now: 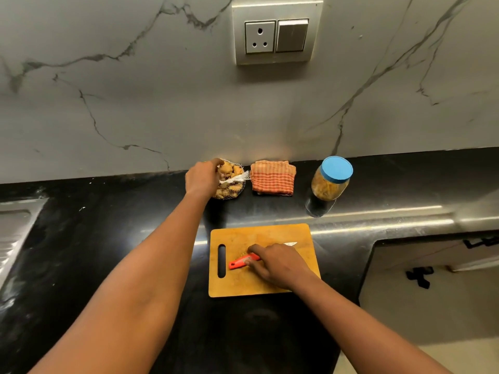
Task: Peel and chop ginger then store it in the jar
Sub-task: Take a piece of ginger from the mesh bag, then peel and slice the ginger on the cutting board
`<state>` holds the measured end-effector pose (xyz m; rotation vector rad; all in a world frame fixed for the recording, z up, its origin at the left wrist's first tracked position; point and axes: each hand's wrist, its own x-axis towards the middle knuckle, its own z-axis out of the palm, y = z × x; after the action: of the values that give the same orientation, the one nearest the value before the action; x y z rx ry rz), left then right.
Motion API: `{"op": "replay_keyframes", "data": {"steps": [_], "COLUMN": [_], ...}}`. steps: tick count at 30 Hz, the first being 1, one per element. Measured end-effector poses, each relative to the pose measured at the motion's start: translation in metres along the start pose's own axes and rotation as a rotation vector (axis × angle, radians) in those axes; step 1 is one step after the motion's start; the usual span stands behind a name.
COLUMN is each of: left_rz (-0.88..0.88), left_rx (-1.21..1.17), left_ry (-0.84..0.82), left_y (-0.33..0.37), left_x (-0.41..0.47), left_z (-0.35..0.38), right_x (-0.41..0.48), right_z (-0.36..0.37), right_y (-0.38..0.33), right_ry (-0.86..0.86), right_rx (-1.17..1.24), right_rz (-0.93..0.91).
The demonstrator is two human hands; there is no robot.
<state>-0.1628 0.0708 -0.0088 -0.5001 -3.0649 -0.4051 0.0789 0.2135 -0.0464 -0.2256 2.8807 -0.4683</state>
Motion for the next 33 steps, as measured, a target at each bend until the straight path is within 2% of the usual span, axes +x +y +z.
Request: {"op": "replay_keyframes", "data": {"steps": [8,15,21,25,33], "left_rz": [-0.175,-0.221,-0.145,-0.126,-0.059], "left_rx": [-0.550,-0.805,-0.895,-0.853,-0.744], "left_ry": [0.153,0.125,-0.083,-0.223,-0.354], "left_y": [-0.010,-0.001,0.001,-0.005,0.004], "left_x": [-0.013,-0.014,-0.032,-0.053,-0.099], "left_z": [-0.027,-0.034,-0.040,-0.029,-0.007], "right_x": [0.002,0.000,-0.002,-0.004,-0.009], "right_z": [0.002,0.001,0.001,0.001,0.000], "right_y": [-0.012,-0.021,-0.029,-0.030,-0.031], "right_ry": [0.046,0.084,0.120,0.144,0.176], "right_rx": [0.003,-0.013,-0.012,0.022,0.066], "right_rz": [0.036,0.070,0.133,0.191,0.256]}}
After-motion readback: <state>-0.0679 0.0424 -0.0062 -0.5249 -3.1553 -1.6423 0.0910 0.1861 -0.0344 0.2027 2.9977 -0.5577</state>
